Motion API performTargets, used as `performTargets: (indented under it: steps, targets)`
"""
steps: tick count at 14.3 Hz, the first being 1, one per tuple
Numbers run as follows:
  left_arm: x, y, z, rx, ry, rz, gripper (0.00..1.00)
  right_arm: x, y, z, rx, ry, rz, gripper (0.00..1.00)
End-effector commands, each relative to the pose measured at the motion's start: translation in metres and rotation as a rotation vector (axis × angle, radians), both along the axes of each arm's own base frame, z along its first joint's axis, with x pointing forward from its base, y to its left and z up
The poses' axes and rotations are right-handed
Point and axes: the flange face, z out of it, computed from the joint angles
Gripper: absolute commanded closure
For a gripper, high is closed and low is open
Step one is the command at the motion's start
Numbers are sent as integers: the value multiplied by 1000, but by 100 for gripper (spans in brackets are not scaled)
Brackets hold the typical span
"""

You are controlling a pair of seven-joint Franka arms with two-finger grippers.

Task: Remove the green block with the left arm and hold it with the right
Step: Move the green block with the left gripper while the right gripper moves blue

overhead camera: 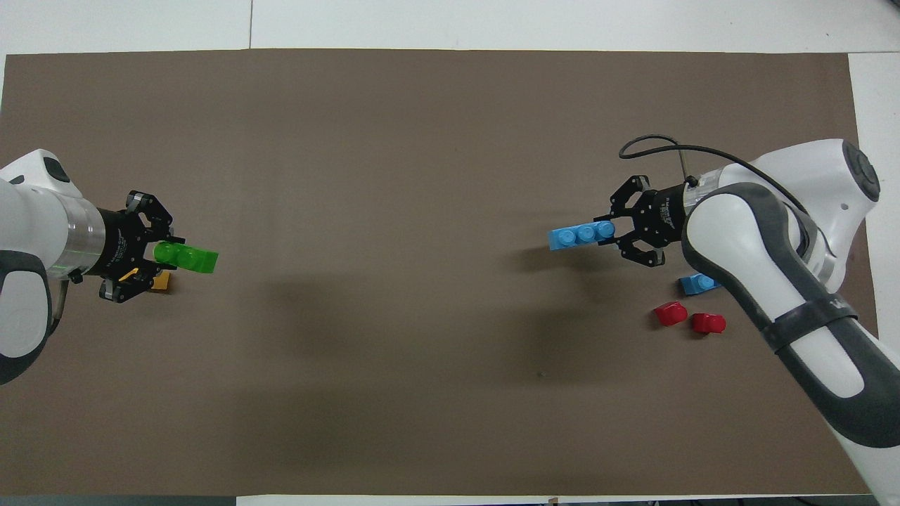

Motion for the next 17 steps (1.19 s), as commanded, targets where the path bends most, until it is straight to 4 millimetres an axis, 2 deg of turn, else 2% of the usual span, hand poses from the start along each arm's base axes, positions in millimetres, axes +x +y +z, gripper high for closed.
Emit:
performTargets:
  steps: [1,2,4,8,10,12,17]
  targets:
    - [13,18,-25,-13,-8,-64,100,0,-43,-22,-19,6,34,100]
    - [18,25,-32,-11,-14,-72,100,0,-57,-30,-17,-1,46,100]
    - [26,38,-47,-6,-27,-103,100,1,-73,-38,-20,-4,34,100]
    - [38,65,-77,4,-39,-146,100,-2,-87,-43,-18,6,11,100]
    - [45,69,-95,8,-46,-138,100,-4,-96,-45,-21,5,-6,100]
    - [50,70,-104,12,-56,-137,100,-6,-103,-47,-21,1,-5,100]
    - [68,72,-136,25,-80,-176,100,-12,-107,-53,-27,0,-5,100]
